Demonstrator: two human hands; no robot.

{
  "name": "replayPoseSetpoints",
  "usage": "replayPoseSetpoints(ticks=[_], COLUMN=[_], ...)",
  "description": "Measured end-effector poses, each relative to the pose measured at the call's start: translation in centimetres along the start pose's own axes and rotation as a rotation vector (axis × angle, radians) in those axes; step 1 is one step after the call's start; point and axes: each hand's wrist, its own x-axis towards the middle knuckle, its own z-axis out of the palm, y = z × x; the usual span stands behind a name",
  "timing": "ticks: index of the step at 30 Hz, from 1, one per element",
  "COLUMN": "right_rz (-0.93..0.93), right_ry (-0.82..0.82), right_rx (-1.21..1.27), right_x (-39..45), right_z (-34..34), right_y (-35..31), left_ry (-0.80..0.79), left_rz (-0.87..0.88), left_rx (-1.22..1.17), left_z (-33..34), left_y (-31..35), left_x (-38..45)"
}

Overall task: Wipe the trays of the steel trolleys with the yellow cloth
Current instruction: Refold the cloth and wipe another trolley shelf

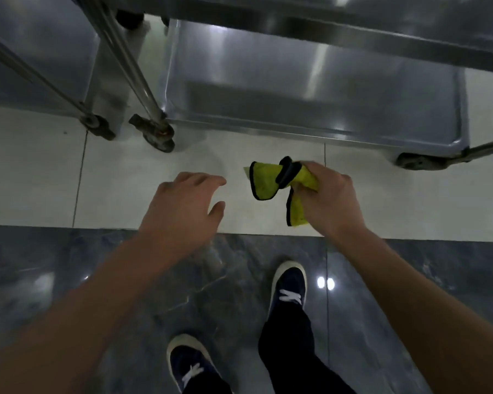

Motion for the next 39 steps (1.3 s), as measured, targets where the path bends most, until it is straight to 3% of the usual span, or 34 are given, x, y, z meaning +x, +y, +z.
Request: replayPoseSetpoints(ticks=[6, 15, 21, 28, 33, 39], right_rz=[-0.084, -0.338, -0.311, -0.372, -0.392, -0.332], right_ry=[0.179, 0.511, 0.303, 0.243, 0.257, 0.227], right_rx=[-0.024, 0.008, -0.269, -0.434, -0.331, -0.658], right_x=[9.3, 24.2, 25.2, 23.1, 22.2, 24.1], right_z=[0.7, 1.3, 9.1, 11.0, 11.0, 12.4], right_y=[1.9, 0.0, 4.9, 6.3, 6.3, 5.9], left_ry=[0.084, 0.338, 0.276, 0.342, 0.371, 0.337], left_rz=[0.067, 0.140, 0.059, 0.145, 0.096, 0.023], left_rx=[0.048, 0.136, 0.220, 0.198, 0.256, 0.261], left_z=[2.9, 4.3, 8.0, 9.3, 9.0, 8.8], left_y=[-2.9, -5.5, -9.2, -10.7, -12.4, -13.6], left_x=[9.7, 20.9, 22.8, 21.7, 21.9, 21.9])
